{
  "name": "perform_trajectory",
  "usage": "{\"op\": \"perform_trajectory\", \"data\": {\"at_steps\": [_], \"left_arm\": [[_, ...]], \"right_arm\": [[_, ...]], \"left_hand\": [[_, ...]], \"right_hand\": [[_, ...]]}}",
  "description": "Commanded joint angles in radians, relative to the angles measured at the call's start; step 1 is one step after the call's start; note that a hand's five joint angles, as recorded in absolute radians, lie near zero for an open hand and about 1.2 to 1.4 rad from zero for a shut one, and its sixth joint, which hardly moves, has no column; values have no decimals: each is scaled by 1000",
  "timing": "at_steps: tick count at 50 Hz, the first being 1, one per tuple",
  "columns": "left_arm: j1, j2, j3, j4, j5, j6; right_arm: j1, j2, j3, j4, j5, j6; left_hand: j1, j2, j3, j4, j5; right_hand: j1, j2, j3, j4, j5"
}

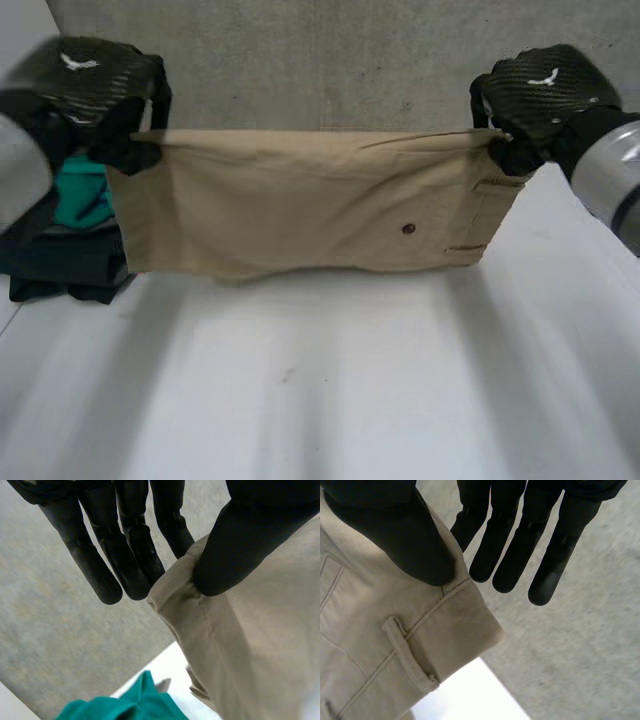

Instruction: Fold the laundry.

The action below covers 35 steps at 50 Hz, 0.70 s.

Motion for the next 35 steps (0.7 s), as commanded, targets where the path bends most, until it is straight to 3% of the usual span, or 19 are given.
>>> {"op": "perform_trajectory", "data": {"at_steps": [1, 4, 9, 14, 17, 20, 27, 35], "left_arm": [[-33, -279, 160, 44, -25, 19], [-37, -368, 262, 86, -36, 30], [-21, -469, 492, 263, -19, 13], [-24, -443, 600, 461, -13, -48], [-28, -408, 623, 540, -51, -107], [-28, -393, 624, 540, -86, -134], [-33, -391, 536, 492, -94, -127], [-36, -382, 247, 494, -82, -118]], "right_arm": [[23, 230, -135, -2, 37, -1], [33, 312, -211, -20, 66, -8], [59, 442, -451, -196, 159, 8], [77, 456, -585, -472, 218, 92], [88, 443, -608, -622, 232, 147], [94, 436, -614, -709, 230, 157], [96, 452, -590, -681, 213, 158], [65, 456, -362, -635, 166, 155]], "left_hand": [[230, 202, 205, 199, 230], [230, 202, 205, 199, 230], [230, 202, 205, 199, 230], [230, 202, 205, 199, 230], [230, 202, 205, 199, 230], [230, 202, 205, 199, 230], [230, 202, 205, 199, 230], [230, 202, 205, 199, 230]], "right_hand": [[300, 217, 207, 202, 202], [300, 217, 207, 202, 202], [300, 217, 207, 202, 202], [300, 217, 207, 202, 202], [300, 217, 207, 202, 202], [300, 217, 207, 202, 202], [300, 217, 207, 202, 202], [300, 217, 207, 202, 202]]}}
